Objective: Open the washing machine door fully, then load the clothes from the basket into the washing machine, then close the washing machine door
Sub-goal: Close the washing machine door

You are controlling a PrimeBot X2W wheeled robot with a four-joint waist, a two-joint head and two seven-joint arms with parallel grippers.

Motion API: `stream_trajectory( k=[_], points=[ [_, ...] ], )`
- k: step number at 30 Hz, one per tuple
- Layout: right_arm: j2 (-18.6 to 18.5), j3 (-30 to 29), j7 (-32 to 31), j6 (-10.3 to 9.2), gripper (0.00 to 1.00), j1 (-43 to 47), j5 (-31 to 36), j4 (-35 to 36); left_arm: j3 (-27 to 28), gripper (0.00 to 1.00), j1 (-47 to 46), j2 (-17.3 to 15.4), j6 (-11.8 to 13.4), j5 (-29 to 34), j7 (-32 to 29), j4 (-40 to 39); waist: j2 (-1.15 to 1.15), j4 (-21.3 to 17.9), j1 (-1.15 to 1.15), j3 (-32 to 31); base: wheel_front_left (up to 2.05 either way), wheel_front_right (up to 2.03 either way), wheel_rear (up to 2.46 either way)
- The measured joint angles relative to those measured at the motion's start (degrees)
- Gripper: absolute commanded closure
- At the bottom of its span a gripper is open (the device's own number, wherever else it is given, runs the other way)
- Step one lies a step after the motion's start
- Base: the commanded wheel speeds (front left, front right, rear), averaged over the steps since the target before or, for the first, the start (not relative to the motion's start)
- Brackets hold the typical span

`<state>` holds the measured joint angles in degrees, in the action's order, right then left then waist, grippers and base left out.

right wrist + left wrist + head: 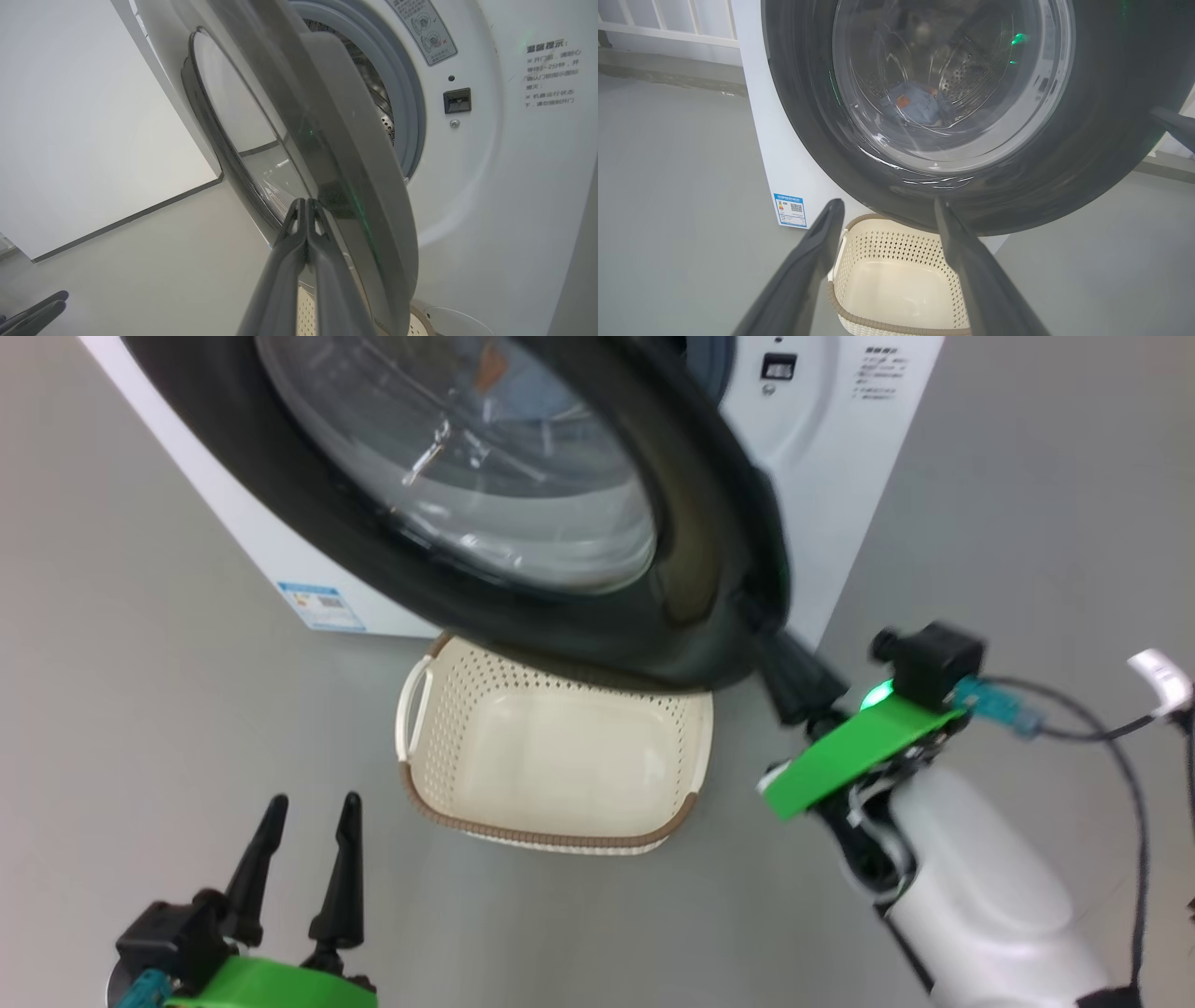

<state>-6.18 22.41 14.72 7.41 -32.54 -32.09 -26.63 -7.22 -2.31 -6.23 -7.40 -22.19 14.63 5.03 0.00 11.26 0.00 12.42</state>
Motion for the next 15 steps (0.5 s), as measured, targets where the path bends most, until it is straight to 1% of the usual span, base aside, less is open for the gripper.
stream_trajectory(
  k=[9,15],
  points=[
    [-1.0,-8.2,0.0,0.00,1.00,-7.5,1.0,-0.9,-1.0,0.00,-3.7,0.9,0.0,-0.3,0.0,-1.0,0.00,2.1,0.00,4.0,0.00,0.00,0.00],
    [-1.7,-12.2,0.0,-0.01,1.00,-13.1,2.2,-2.3,-1.9,0.00,-6.6,1.9,0.0,-0.4,0.0,-1.2,0.00,3.9,0.00,6.9,0.00,0.00,0.00]
  ],
)
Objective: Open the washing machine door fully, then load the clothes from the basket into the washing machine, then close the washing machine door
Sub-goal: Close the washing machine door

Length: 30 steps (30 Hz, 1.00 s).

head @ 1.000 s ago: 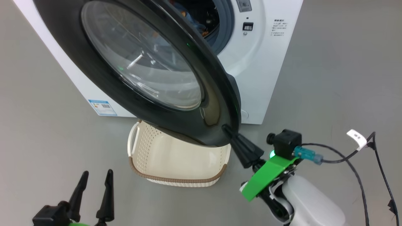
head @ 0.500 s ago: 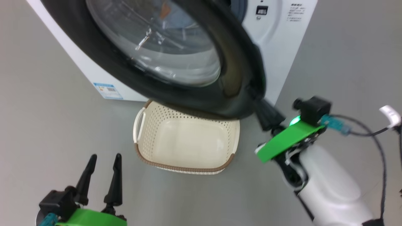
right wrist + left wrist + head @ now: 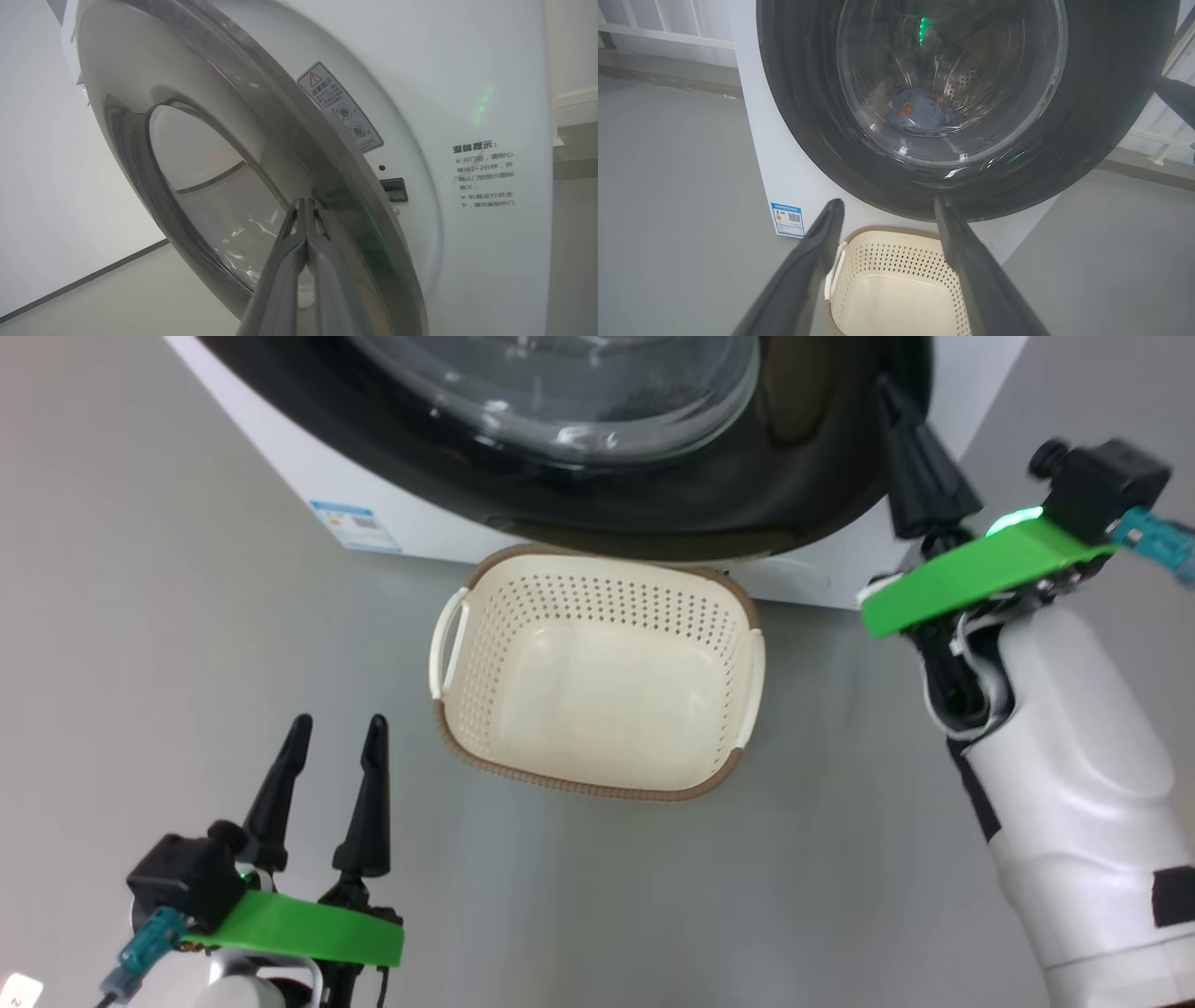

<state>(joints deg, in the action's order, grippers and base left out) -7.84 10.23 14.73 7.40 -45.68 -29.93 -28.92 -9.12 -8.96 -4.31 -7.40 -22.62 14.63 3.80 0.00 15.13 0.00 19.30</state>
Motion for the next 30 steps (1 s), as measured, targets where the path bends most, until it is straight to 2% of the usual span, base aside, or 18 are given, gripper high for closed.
stream_trajectory(
  k=[17,24,30],
  points=[
    [0.9,-10.1,0.0,0.02,1.00,-6.8,3.3,-1.1,-1.2,0.00,-2.0,0.3,0.0,-0.5,0.0,-1.0,0.00,3.9,0.00,3.6,0.00,0.00,0.00],
    [1.3,-10.8,0.0,0.02,1.00,-6.9,4.5,-1.3,-1.5,0.00,-2.0,0.3,0.0,-0.5,0.0,-1.1,0.00,4.3,0.00,3.5,0.00,0.00,0.00],
    [0.7,-7.8,0.0,0.01,1.00,-6.1,4.6,-1.3,-1.4,0.00,-2.0,0.3,0.0,-0.5,0.0,-0.7,0.00,3.7,0.00,2.6,0.00,0.00,0.00]
  ],
)
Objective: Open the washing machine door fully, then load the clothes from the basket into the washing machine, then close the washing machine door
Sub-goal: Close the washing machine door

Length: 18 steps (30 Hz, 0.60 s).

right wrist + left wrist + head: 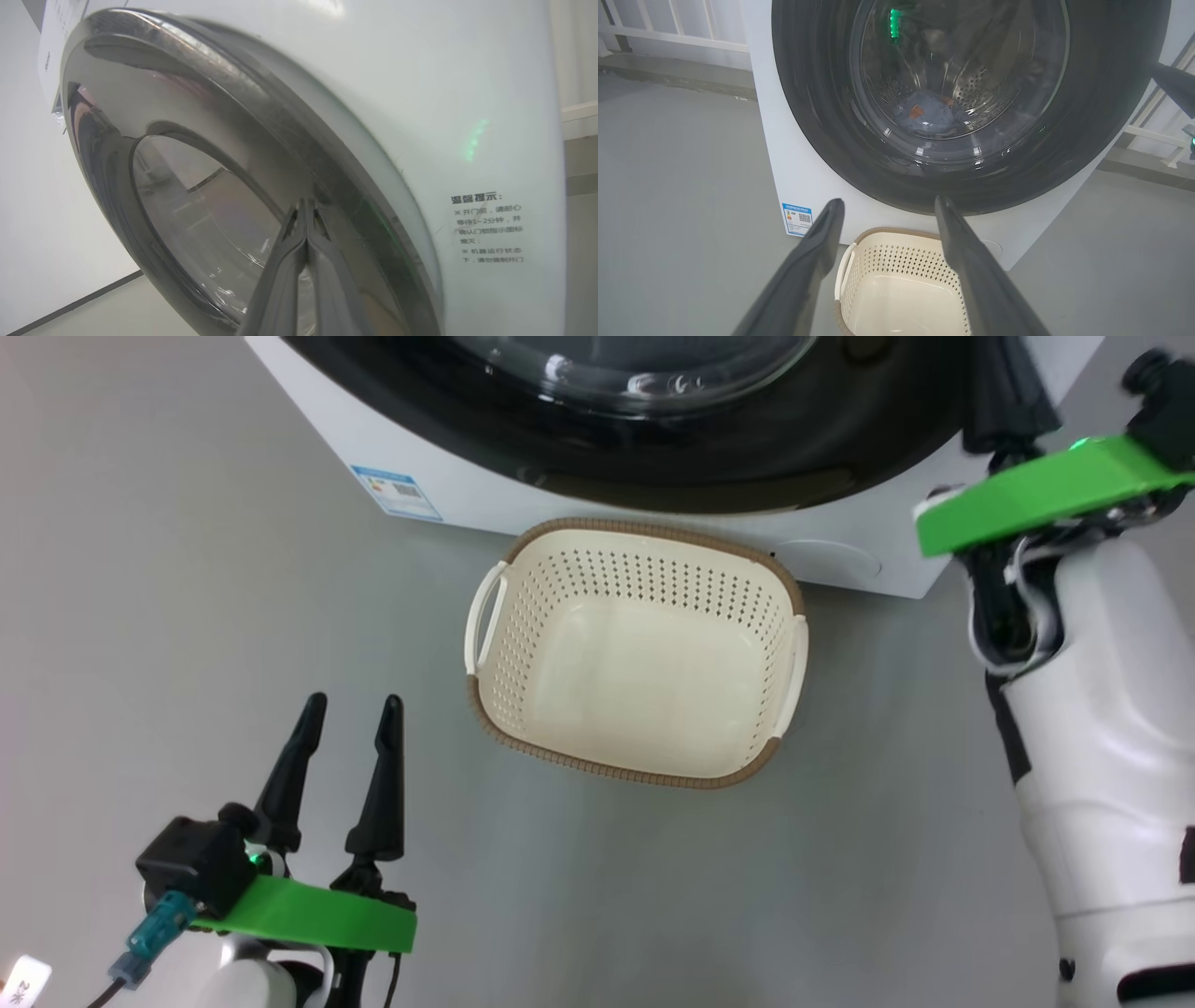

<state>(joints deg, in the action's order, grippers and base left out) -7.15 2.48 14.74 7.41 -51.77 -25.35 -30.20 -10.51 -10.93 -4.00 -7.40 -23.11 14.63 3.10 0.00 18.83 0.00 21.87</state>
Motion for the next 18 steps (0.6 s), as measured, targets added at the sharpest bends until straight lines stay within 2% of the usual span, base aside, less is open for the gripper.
stream_trajectory(
  k=[4,6,7,8,9,10,18],
  points=[
    [-0.4,3.0,0.0,-0.01,1.00,3.8,-0.2,0.2,0.2,0.00,0.1,-0.2,0.0,0.0,0.0,1.1,0.00,-0.6,0.00,-1.3,0.00,0.00,0.00],
    [-0.5,4.4,0.0,-0.01,0.84,6.0,-0.4,0.4,0.3,0.00,0.2,-0.5,0.0,0.0,0.0,1.9,0.00,-0.9,0.00,-2.0,0.00,0.00,0.00],
    [-0.5,5.0,0.0,-0.01,0.65,7.1,-0.5,0.6,0.4,0.00,0.3,-0.7,0.0,0.0,0.0,2.4,0.00,-1.1,0.00,-2.5,0.00,0.00,0.00],
    [-0.6,5.7,0.0,-0.01,0.31,8.1,-0.5,0.7,0.5,0.00,0.5,-0.9,0.0,0.0,0.0,2.8,0.00,-1.3,0.00,-2.9,0.00,0.00,0.00],
    [-0.6,6.1,0.0,-0.01,0.31,9.2,-0.5,0.9,0.6,0.00,0.5,-1.2,0.0,-0.1,0.0,3.2,0.00,-1.5,0.00,-3.4,0.00,0.00,0.00],
    [-0.6,6.4,0.0,-0.01,0.00,10.3,-0.6,1.1,0.7,0.00,0.6,-1.4,0.0,-0.3,0.0,3.5,0.00,-1.7,0.00,-3.9,0.00,0.00,0.00],
    [-1.1,9.3,0.0,-0.01,0.00,17.2,-0.7,2.0,0.5,0.00,2.5,-3.7,0.0,-0.7,0.0,6.0,0.00,-4.0,0.00,-7.2,0.00,0.00,0.00]
  ],
)
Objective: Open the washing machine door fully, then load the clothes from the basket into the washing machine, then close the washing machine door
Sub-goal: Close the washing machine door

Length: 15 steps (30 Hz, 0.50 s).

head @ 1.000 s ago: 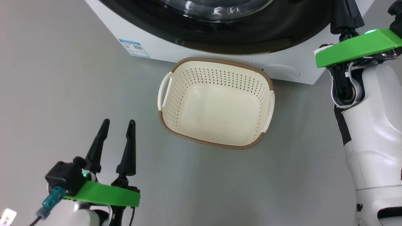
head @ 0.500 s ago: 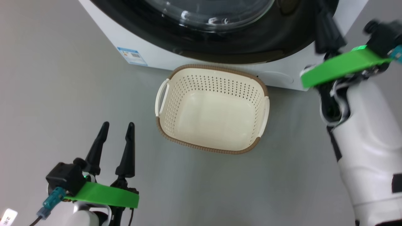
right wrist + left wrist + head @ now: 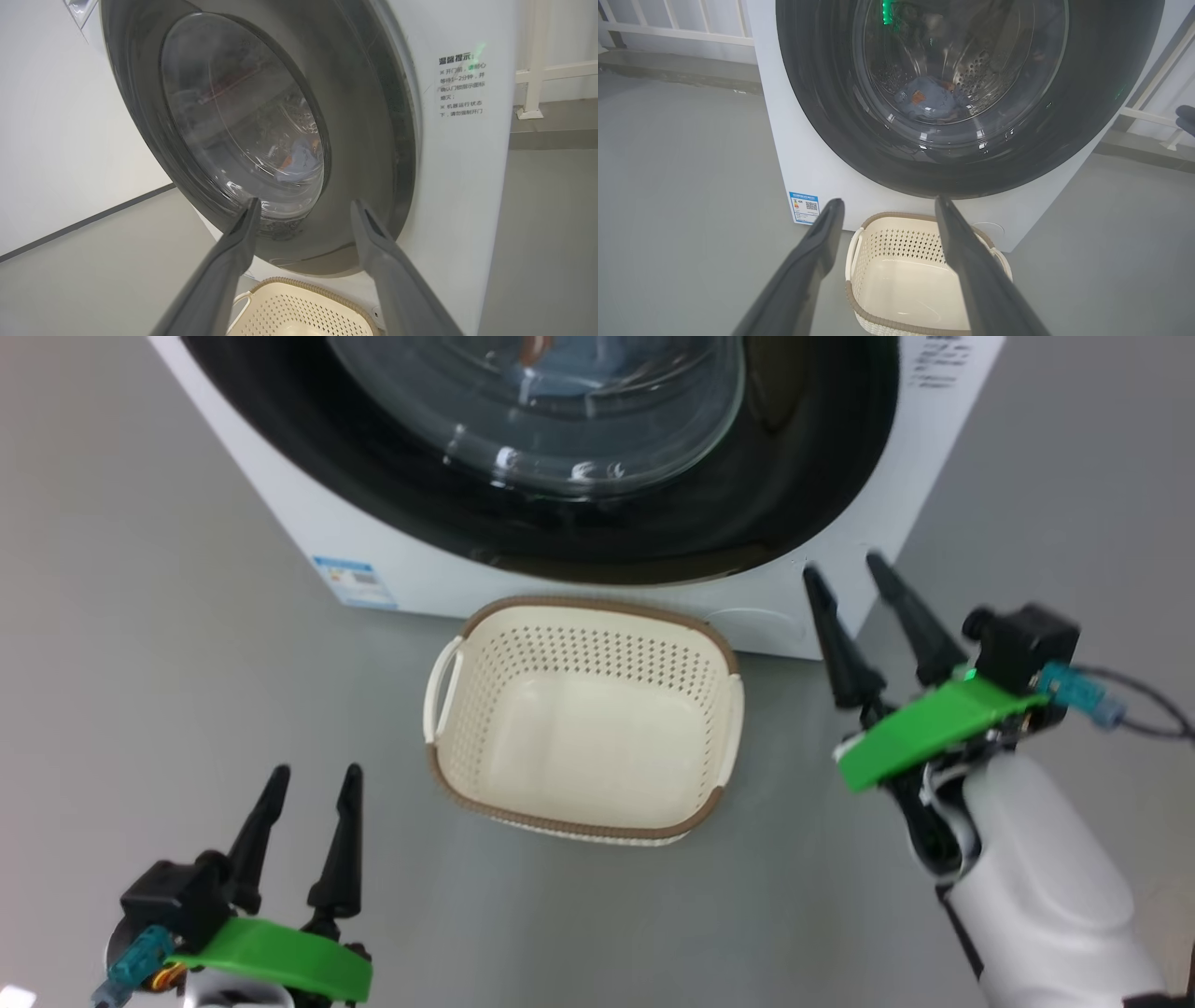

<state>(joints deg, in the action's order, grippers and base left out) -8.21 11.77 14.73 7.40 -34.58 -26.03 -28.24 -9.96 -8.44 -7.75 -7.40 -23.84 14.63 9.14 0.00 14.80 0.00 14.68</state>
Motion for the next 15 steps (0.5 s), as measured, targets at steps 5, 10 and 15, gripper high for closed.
stream_trajectory(
  k=[5,10,15],
  points=[
    [0.1,0.7,0.0,0.00,0.00,6.2,0.0,0.8,0.9,0.00,1.8,-0.9,0.0,-0.4,0.0,1.6,0.00,-2.6,0.00,-2.7,0.00,0.00,0.00],
    [0.1,0.5,0.0,0.00,0.00,11.2,0.0,1.5,1.5,0.00,3.4,-1.8,0.0,-1.1,0.0,2.3,0.00,-5.2,0.00,-4.5,0.00,0.00,0.00],
    [0.0,-0.5,0.0,0.00,0.00,14.7,0.0,1.8,2.7,0.00,4.3,-1.8,0.0,-1.1,0.0,2.5,0.00,-8.2,0.00,-5.8,0.00,0.00,0.00]
  ],
)
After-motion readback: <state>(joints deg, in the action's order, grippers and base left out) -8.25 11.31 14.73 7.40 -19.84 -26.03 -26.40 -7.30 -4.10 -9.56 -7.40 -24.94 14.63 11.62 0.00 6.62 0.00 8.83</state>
